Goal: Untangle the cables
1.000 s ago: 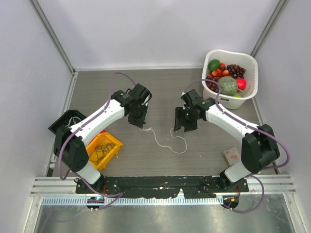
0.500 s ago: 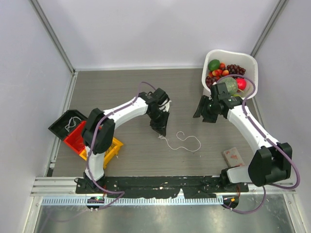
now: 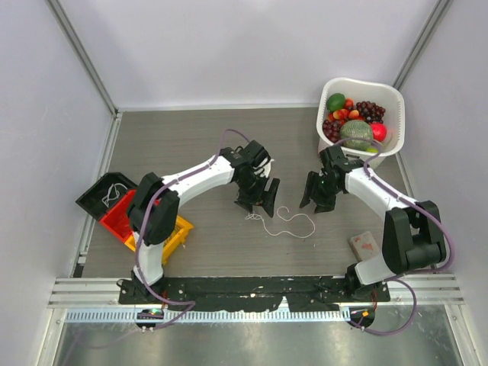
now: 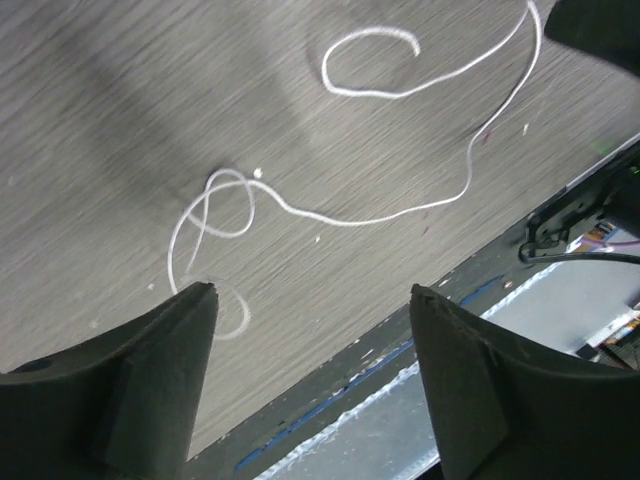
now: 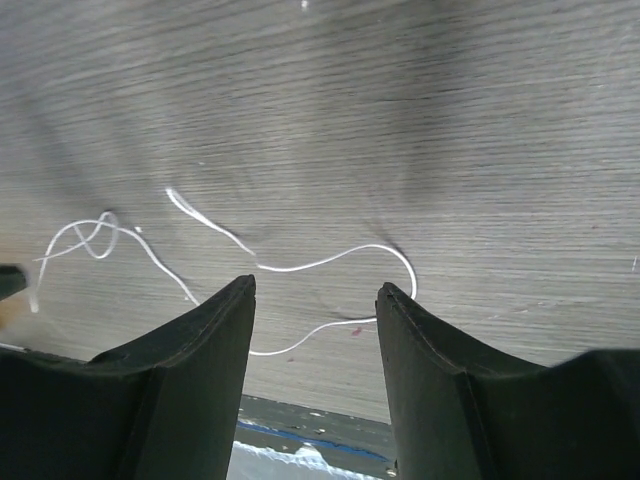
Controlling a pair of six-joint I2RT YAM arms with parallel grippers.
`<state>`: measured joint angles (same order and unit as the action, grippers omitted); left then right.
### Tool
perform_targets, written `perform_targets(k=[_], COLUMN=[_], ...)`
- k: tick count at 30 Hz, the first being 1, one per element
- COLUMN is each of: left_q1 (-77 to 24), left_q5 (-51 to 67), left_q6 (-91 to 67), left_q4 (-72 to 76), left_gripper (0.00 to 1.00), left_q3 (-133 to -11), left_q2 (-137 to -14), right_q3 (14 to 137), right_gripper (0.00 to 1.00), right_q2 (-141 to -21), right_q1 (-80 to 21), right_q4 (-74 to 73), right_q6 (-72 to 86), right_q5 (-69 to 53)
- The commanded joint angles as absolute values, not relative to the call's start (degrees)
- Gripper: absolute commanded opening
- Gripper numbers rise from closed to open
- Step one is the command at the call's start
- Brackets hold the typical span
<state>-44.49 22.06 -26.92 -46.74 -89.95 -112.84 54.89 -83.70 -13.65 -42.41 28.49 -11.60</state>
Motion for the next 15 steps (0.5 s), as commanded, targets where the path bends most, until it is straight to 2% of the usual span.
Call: perform_targets(k=[1,8,15], left_q1=[-43.9,-40.1,-35.4], left_q5=[18.3,15.0,14.8], left_q6=[-26.9,-28.3,-28.7], left_q4=[-47.5,-46.9,-46.9], left_gripper=[0.85,0.89,0.91], left_q3=[-85.9,-77.4,-71.9], left_q2=[-104.2,-94.6,-88.7], right_q3=[54.7,53.2,59.5], right_gripper=[0.57,0.52,0.49], right_q2=[-86.3,-92.2,-99.8], right_q1=[-13.8,-17.8,-33.3], right_q4=[-39.2,-33.4,-27.3], right_q6=[25.5,28.6,35.2], right_q5=[-10.9,-13.4,-17.4])
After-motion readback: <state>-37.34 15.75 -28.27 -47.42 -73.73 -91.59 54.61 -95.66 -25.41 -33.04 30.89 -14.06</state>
